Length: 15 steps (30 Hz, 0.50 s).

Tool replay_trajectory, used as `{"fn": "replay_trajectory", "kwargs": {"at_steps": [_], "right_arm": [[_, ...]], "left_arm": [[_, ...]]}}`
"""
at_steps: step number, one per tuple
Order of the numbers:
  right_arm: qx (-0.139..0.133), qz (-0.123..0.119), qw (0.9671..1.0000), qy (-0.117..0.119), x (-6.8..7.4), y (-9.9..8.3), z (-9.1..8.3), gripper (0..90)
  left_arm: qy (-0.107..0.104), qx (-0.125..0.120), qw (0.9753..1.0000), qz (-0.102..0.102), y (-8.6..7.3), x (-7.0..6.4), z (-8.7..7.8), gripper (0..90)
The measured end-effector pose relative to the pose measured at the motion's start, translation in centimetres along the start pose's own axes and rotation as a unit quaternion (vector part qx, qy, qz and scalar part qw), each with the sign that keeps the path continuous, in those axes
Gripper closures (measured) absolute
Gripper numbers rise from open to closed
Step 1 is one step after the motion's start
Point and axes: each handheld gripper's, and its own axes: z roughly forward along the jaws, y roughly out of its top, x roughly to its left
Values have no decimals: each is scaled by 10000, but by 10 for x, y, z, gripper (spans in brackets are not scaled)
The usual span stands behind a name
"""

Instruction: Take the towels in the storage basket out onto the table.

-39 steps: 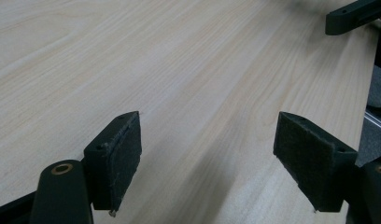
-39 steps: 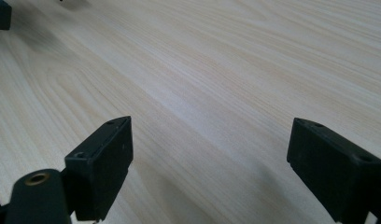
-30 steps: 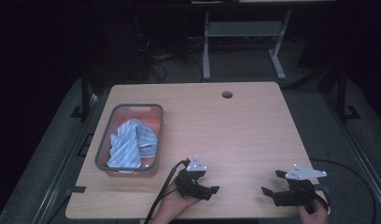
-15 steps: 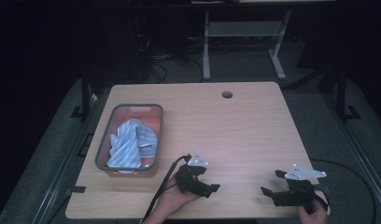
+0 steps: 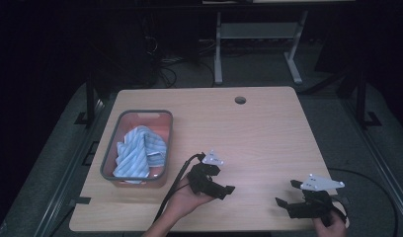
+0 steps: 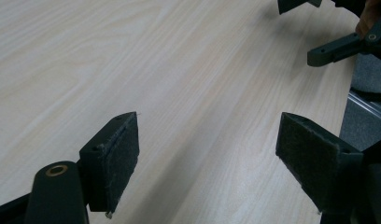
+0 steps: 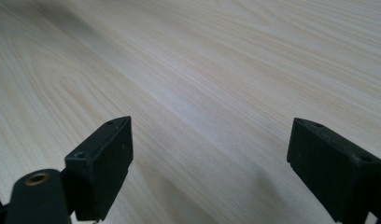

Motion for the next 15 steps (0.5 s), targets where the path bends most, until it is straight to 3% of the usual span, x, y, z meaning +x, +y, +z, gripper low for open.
{"fn": "replay_trajectory", "kwargs": {"at_steps": [15], "right_arm": [[0,-10,10000,4,-1,0,0,137]], "left_arm": [[128,188,9996,143,25,12,-12,201]]}}
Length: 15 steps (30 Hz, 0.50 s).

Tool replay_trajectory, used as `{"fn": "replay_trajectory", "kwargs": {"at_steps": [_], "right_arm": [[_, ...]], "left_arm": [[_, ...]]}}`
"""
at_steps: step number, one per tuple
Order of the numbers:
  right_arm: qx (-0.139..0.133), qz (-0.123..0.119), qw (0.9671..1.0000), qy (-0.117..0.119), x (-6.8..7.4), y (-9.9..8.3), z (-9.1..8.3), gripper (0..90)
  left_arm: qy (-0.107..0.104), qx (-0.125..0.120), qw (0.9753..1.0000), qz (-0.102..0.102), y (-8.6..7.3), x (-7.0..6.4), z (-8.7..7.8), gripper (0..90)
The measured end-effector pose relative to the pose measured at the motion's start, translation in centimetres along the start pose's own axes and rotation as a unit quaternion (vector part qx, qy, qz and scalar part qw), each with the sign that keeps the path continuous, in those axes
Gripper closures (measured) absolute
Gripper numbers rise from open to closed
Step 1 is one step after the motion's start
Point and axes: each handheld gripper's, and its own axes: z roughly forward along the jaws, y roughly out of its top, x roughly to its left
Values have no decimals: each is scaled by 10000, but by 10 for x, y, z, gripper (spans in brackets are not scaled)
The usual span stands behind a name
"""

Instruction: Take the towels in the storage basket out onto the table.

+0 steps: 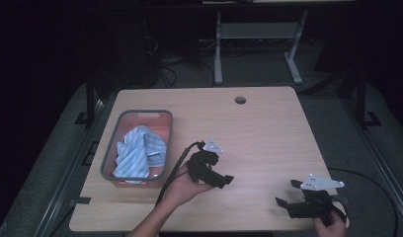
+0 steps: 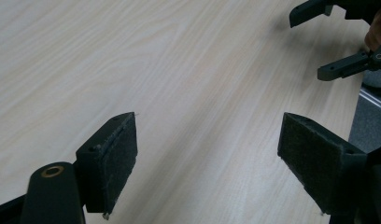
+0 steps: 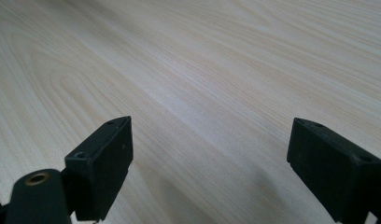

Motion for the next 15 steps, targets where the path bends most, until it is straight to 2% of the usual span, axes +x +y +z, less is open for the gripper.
{"fn": "replay_trajectory", "kwargs": {"at_steps": [5,7,11,12,15], "right_arm": [[6,4,10000,16,1,0,0,138],[-9,-3,10000,24,1,0,0,137],[-23,9,10000,9,0,0,-1,137],[-13,19,10000,10,0,-1,-1,137],[-23,-4,10000,22,0,0,-1,137]], "left_arm": [[82,-6,10000,-23,6,5,-6,202],[116,23,9999,25,10,10,-11,201],[173,-82,9998,-32,15,14,-21,200],[193,-43,9998,-17,17,18,-27,200],[279,-45,9996,-18,19,22,-32,200]]}}
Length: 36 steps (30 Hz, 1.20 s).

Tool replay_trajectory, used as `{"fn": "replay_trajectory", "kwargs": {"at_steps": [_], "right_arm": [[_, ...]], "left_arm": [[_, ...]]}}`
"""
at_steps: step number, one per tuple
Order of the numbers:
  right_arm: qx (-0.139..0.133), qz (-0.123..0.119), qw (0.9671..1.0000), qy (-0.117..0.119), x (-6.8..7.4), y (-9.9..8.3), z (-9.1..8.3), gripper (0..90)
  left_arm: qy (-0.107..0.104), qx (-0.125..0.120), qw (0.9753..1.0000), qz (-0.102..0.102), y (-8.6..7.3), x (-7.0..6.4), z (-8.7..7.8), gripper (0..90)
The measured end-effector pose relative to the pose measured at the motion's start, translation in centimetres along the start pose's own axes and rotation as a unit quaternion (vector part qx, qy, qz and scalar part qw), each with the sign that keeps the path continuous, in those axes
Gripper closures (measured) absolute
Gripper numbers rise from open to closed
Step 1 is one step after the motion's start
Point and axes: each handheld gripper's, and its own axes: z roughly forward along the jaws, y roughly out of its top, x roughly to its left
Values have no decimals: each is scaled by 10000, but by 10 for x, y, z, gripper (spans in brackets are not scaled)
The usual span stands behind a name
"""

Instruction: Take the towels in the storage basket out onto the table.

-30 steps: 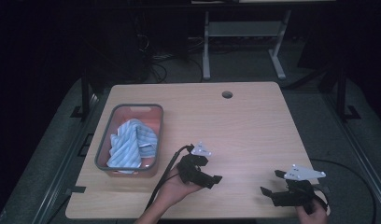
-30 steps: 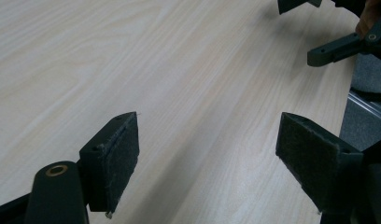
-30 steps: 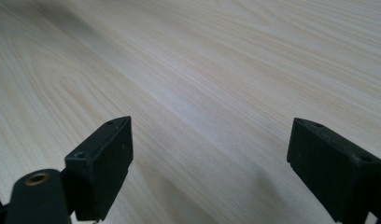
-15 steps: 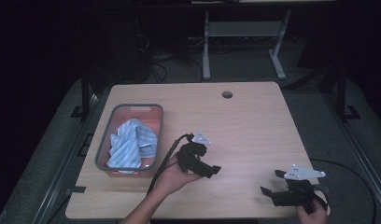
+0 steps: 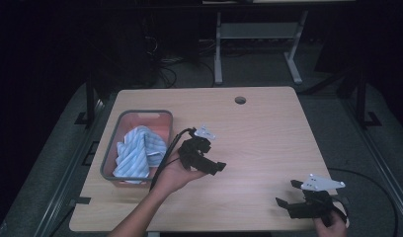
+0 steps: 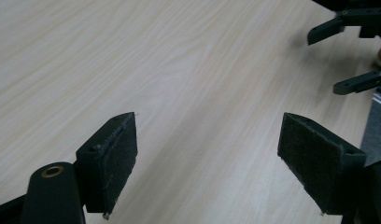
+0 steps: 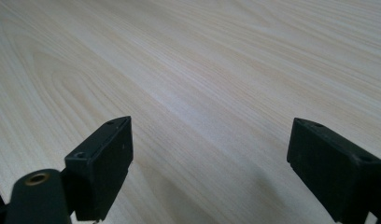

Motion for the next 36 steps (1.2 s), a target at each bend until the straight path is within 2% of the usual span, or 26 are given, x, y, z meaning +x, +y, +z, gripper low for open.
{"fn": "replay_trajectory", "kwargs": {"at_steps": [2,5,8,11,17,25,30,36], "right_arm": [[2,-17,10000,-5,0,0,0,137],[-4,2,10000,-6,0,0,0,137],[11,6,10000,-8,0,0,0,137],[4,-9,10000,-10,0,0,0,138],[12,9,10000,-8,0,0,1,138],[18,2,10000,-9,0,0,1,137],[7,-27,10000,0,1,1,0,138],[24,-15,10000,1,1,0,1,137]], "left_arm": [[3,-35,10000,-58,0,6,-6,199],[114,13,9999,-119,0,15,-13,199],[166,6,9998,-148,0,20,-17,199],[219,-102,9995,-223,1,29,-28,199],[291,-64,9989,-369,-2,42,-38,211],[487,-182,9961,-719,-9,69,-60,206],[643,-149,9947,-790,-15,80,-69,208],[733,-181,9930,-906,-22,90,-79,209]]}}
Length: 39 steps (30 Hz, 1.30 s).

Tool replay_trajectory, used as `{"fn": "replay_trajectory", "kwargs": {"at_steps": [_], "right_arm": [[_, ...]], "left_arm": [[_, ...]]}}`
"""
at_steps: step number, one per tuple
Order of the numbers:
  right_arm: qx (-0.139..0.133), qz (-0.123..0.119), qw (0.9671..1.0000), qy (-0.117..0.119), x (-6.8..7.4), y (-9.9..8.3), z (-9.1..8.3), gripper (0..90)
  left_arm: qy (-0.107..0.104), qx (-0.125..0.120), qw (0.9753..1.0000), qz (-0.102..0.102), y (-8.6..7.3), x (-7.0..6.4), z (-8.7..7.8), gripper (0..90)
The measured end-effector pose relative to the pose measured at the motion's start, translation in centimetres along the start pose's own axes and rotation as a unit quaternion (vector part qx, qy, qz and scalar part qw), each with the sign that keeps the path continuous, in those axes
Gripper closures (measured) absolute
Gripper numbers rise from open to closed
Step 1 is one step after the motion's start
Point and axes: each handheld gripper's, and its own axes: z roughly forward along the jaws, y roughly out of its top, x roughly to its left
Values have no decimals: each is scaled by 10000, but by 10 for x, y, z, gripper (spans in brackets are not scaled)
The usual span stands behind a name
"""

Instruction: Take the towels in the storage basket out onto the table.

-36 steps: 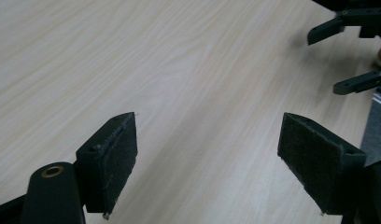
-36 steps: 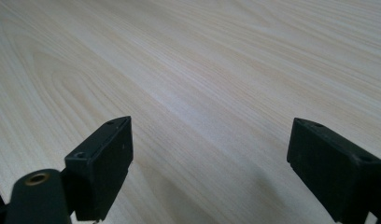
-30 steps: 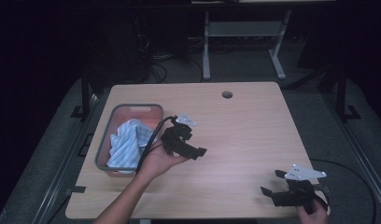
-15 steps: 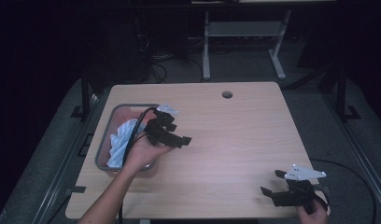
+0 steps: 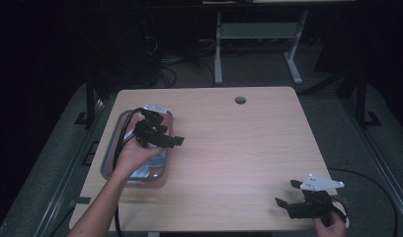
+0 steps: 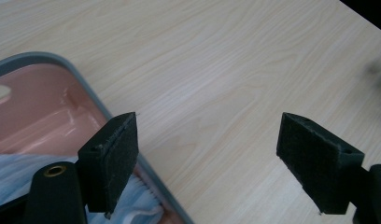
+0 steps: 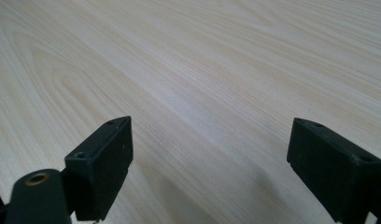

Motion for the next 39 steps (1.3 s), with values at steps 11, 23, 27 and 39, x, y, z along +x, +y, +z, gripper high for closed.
{"fn": "replay_trajectory", "kwargs": {"at_steps": [11,23,27,39], "right_arm": [[19,-11,10000,8,1,0,0,138],[69,-53,9999,55,1,1,2,137],[59,-49,10000,47,2,0,2,137],[76,-78,9999,72,3,1,3,137]], "left_arm": [[188,-53,9996,-209,-11,26,-14,210],[484,-117,9970,-594,-26,54,-30,199],[644,-73,9955,-691,-33,61,-30,197],[901,465,9899,-994,-54,77,-12,195]]}}
